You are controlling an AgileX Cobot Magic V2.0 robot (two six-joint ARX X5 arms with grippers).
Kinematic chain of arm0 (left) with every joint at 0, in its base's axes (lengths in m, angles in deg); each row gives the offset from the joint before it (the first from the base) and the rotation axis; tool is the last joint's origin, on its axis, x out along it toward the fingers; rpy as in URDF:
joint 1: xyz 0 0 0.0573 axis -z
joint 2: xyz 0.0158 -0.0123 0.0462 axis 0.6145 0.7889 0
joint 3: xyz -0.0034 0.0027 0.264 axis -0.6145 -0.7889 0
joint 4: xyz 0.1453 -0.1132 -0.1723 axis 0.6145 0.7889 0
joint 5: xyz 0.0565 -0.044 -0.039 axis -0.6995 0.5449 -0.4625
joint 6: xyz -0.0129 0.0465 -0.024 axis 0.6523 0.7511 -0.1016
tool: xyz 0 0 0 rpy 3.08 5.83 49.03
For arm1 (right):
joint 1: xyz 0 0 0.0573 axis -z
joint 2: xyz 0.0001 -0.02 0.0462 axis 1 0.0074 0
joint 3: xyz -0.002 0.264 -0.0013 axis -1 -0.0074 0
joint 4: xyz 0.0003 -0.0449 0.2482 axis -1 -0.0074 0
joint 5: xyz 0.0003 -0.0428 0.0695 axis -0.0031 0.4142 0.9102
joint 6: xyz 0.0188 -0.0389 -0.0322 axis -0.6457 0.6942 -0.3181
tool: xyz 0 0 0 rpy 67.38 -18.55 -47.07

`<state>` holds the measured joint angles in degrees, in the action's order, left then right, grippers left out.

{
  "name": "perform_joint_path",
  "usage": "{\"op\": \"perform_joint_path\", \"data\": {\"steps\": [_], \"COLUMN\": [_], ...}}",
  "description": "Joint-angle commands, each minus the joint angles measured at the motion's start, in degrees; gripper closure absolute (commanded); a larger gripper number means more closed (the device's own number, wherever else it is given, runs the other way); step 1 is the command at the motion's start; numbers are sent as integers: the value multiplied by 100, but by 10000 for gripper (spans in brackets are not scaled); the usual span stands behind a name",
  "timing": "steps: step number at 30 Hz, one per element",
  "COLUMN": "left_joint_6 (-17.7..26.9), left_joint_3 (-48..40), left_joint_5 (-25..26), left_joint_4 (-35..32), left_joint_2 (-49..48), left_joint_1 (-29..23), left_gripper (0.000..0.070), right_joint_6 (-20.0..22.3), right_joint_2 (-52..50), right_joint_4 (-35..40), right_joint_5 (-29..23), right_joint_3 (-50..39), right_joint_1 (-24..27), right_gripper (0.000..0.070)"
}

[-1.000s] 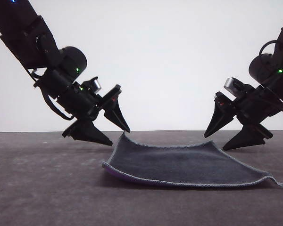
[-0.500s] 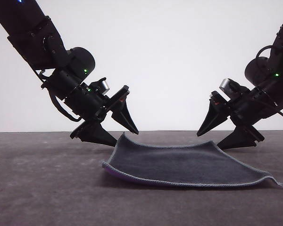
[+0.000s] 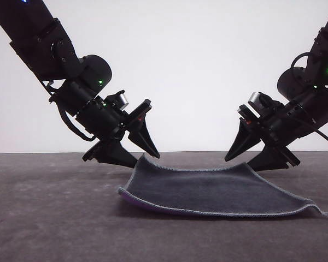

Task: Fold clothes

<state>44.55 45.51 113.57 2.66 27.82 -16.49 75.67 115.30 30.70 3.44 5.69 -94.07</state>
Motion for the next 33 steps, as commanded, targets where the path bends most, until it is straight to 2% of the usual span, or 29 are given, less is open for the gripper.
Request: {"op": "perform_joint_path", "data": {"steps": [1,2,4,6,12,15,21,25,30,33], "left_joint_6": [10,18,50,77,278,368,396,413,569,732], "left_joint_3": [114,114,115,114,114,116,125,131,131,131], "left_joint_5": [-16,-67,-175,-241,-319,-266,647,1120,1512,1789], "left_joint_4": [-59,-65,-56,-55,-51,-17,42,279,717,1007], "left_joint_2": [133,133,133,133,133,133,89,38,35,35], "left_joint_1": [45,49,51,50,50,33,-122,-207,-241,-241], "left_gripper": [523,535,601,669,690,690,690,690,689,689], "right_joint_6": [-38,-36,-5,10,114,122,149,366,921,1402], "right_joint_2": [157,157,157,157,157,157,142,133,133,131], "right_joint_4": [69,77,87,100,98,90,-105,-584,-1469,-2093], "right_joint_5": [-64,-118,-191,-200,-276,-149,631,1218,1796,1888], "right_joint_3": [70,70,70,70,70,70,70,70,70,70], "right_joint_1": [-10,-8,-8,-8,9,52,263,406,475,475], "right_gripper": [587,624,683,697,697,697,697,697,696,696]}}
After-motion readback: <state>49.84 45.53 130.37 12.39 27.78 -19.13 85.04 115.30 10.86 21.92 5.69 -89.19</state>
